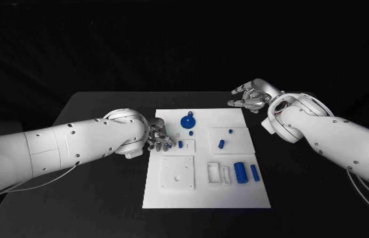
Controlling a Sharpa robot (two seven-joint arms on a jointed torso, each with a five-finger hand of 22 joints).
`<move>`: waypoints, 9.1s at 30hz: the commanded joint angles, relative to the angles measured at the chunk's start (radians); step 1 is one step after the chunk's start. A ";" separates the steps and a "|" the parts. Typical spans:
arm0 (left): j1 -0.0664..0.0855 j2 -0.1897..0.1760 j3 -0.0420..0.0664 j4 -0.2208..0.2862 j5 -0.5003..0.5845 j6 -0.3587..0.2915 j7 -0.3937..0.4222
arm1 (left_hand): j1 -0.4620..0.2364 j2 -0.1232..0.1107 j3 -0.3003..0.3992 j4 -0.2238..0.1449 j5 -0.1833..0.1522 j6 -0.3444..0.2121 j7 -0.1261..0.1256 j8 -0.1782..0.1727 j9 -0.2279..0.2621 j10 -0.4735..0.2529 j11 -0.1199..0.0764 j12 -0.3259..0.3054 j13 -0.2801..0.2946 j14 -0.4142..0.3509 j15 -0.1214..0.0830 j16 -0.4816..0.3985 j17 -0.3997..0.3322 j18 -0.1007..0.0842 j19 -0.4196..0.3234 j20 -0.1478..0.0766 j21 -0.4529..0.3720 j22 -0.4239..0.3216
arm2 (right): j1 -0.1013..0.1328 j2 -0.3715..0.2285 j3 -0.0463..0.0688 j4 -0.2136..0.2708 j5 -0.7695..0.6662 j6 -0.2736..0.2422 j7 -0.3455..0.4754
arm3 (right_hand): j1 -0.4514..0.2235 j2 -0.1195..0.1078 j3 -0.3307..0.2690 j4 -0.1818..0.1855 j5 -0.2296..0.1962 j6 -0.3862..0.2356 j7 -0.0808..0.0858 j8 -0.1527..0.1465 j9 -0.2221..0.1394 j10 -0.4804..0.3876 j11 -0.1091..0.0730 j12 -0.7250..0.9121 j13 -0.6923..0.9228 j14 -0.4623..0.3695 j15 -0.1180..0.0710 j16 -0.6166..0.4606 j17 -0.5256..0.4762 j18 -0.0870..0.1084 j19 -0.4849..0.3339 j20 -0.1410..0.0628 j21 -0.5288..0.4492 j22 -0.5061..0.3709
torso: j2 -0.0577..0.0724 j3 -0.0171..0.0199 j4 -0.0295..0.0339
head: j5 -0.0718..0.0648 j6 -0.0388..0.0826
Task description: Assemble the parts on the task board
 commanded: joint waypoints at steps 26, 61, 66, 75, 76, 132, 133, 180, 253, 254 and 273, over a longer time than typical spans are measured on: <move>0.025 0.015 0.016 -0.031 0.048 0.055 0.048 | 0.048 0.023 0.076 -0.067 -0.007 -0.005 -0.018 -0.004 0.003 0.046 -0.013 -0.008 -0.005 0.002 -0.002 -0.011 -0.006 0.011 -0.001 0.002 -0.005 0.018 | -0.001 0.006 0.000 -0.002 -0.002 0.014 0.009 | -0.011 0.003 0.005 0.001 0.005 -0.005 0.000 -0.006 -0.001 -0.007 -0.001 -0.006 -0.002 0.000 -0.001 -0.003 0.001 0.014 0.006 -0.001 -0.005 0.095 | 0.000 0.0004 0.0004 | -0.002 0.004; 0.049 0.082 0.037 -0.174 0.113 0.276 0.052 | 0.114 0.023 0.043 -0.028 -0.111 -0.024 -0.012 -0.016 0.017 0.047 -0.009 -0.023 -0.024 -0.006 -0.001 -0.027 -0.025 -0.001 -0.004 -0.006 -0.022 0.019 | -0.002 0.013 0.000 -0.006 -0.002 0.015 0.010 | -0.011 0.003 0.005 0.001 0.005 -0.005 0.000 -0.006 -0.001 -0.007 -0.001 -0.006 -0.002 0.000 -0.001 -0.003 0.001 0.014 0.006 -0.001 -0.005 0.095 | -0.001 0.0002 0.0007 | 0.000 -0.002; 0.048 0.083 0.036 -0.168 0.104 0.246 0.063 | 0.114 0.023 0.043 -0.028 -0.110 -0.024 -0.012 -0.016 0.017 0.047 -0.009 -0.023 -0.024 -0.005 -0.001 -0.027 -0.025 -0.001 -0.003 -0.006 -0.022 0.019 | -0.002 0.013 0.000 -0.006 -0.002 0.015 0.010 | -0.011 0.003 0.005 0.001 0.005 -0.005 0.000 -0.006 -0.001 -0.007 -0.001 -0.006 -0.002 0.000 -0.001 -0.003 0.001 0.014 0.006 -0.001 -0.005 0.095 | -0.001 0.0004 0.0015 | -0.001 -0.004; 0.045 0.075 0.034 -0.143 0.068 0.237 0.076 | 0.115 0.021 0.044 -0.027 -0.108 -0.023 -0.013 -0.016 0.017 0.046 -0.009 -0.021 -0.025 -0.004 -0.001 -0.027 -0.024 -0.001 -0.002 -0.007 -0.023 0.018 | -0.003 0.011 0.000 -0.005 -0.002 0.015 0.010 | -0.011 0.003 0.005 0.001 0.005 -0.005 0.000 -0.006 -0.001 -0.007 -0.001 -0.006 -0.002 0.000 -0.001 -0.003 0.001 0.014 0.006 -0.001 -0.005 0.095 | -0.001 -0.0001 0.0028 | -0.001 -0.004; 0.045 0.074 0.034 -0.141 0.062 0.237 0.077 | 0.115 0.021 0.044 -0.027 -0.108 -0.023 -0.013 -0.016 0.017 0.046 -0.009 -0.021 -0.025 -0.004 -0.001 -0.027 -0.024 -0.001 -0.002 -0.007 -0.023 0.018 | -0.003 0.011 0.000 -0.005 -0.002 0.015 0.010 | -0.011 0.003 0.005 0.001 0.005 -0.005 0.000 -0.006 -0.001 -0.007 -0.001 -0.006 -0.002 0.000 -0.001 -0.003 0.001 0.014 0.006 -0.001 -0.005 0.095 | -0.001 0.0000 0.0027 | -0.001 -0.004; 0.024 0.075 0.021 -0.146 0.030 0.221 0.083 | 0.116 0.019 0.045 -0.028 -0.105 -0.021 -0.013 -0.016 0.017 0.047 -0.009 -0.020 -0.025 -0.003 -0.001 -0.027 -0.022 -0.003 -0.001 -0.008 -0.024 0.018 | -0.004 0.014 0.000 -0.007 -0.002 0.016 0.010 | -0.011 0.003 0.005 0.001 0.005 -0.005 0.000 -0.006 -0.001 -0.007 -0.001 -0.006 -0.002 0.000 -0.001 -0.003 0.001 0.014 0.006 -0.001 -0.005 0.095 | -0.001 -0.0002 0.0011 | 0.000 -0.009; 0.024 0.075 0.021 -0.146 0.030 0.221 0.083 | 0.116 0.019 0.045 -0.028 -0.105 -0.021 -0.013 -0.016 0.017 0.047 -0.009 -0.020 -0.025 -0.003 -0.001 -0.027 -0.022 -0.003 -0.001 -0.008 -0.024 0.018 | -0.004 0.014 0.000 -0.007 -0.002 0.016 0.010 | -0.011 0.003 0.005 0.001 0.005 -0.005 0.000 -0.006 -0.001 -0.007 -0.001 -0.006 -0.002 0.000 -0.001 -0.003 0.001 0.014 0.006 -0.001 -0.005 0.095 | -0.001 -0.0002 0.0011 | 0.000 -0.009; 0.023 0.072 0.021 -0.146 0.000 0.242 0.095 | 0.119 0.018 0.043 -0.027 -0.109 -0.020 -0.012 -0.019 0.013 0.046 -0.009 -0.021 -0.026 -0.004 0.000 -0.029 -0.024 -0.004 -0.001 -0.009 -0.027 0.018 | -0.004 0.012 0.000 -0.006 -0.002 0.016 0.011 | -0.011 0.005 0.006 0.001 0.007 -0.005 0.000 -0.006 -0.001 -0.008 -0.001 -0.007 -0.004 0.000 -0.002 -0.005 0.002 0.014 0.007 -0.002 -0.007 0.095 | 0.001 0.0001 0.0014 | -0.002 -0.012; 0.013 0.071 0.016 -0.138 0.013 0.205 0.048 | 0.120 -0.005 0.034 -0.045 -0.070 -0.030 -0.010 -0.018 0.001 0.047 -0.008 -0.025 -0.034 -0.002 -0.001 -0.038 -0.033 -0.010 0.006 -0.015 -0.038 0.019 | -0.009 0.013 0.000 -0.009 0.004 0.017 0.014 | -0.013 0.005 0.006 0.002 0.007 -0.006 0.000 -0.006 -0.001 -0.008 -0.001 -0.008 -0.004 0.001 -0.002 -0.005 0.002 0.014 0.007 -0.002 -0.007 0.095 | -0.001 -0.0010 0.0017 | -0.005 -0.016; 0.013 0.071 0.016 -0.137 0.012 0.205 0.047 | 0.120 -0.005 0.034 -0.045 -0.070 -0.030 -0.010 -0.018 0.001 0.047 -0.008 -0.025 -0.034 -0.002 -0.001 -0.038 -0.033 -0.010 0.006 -0.015 -0.038 0.019 | -0.009 0.013 0.000 -0.009 0.004 0.017 0.014 | -0.013 0.005 0.006 0.002 0.007 -0.006 0.000 -0.006 -0.001 -0.008 -0.001 -0.008 -0.004 0.001 -0.002 -0.005 0.002 0.014 0.007 -0.002 -0.007 0.095 | -0.001 -0.0010 0.0017 | -0.005 -0.016; 0.011 0.062 0.015 -0.126 -0.001 0.196 0.043 | 0.117 -0.001 0.037 -0.052 -0.071 -0.030 -0.010 -0.018 0.000 0.047 -0.008 -0.025 -0.034 -0.002 -0.001 -0.038 -0.034 -0.005 0.005 -0.010 -0.035 0.019 | -0.010 0.014 0.000 -0.008 0.004 0.017 0.014 | -0.013 0.005 0.006 0.002 0.007 -0.006 0.000 -0.006 -0.001 -0.008 -0.001 -0.008 -0.004 0.001 -0.002 -0.005 0.002 0.014 0.007 -0.002 -0.007 0.095 | 0.000 0.0004 0.0012 | -0.004 -0.017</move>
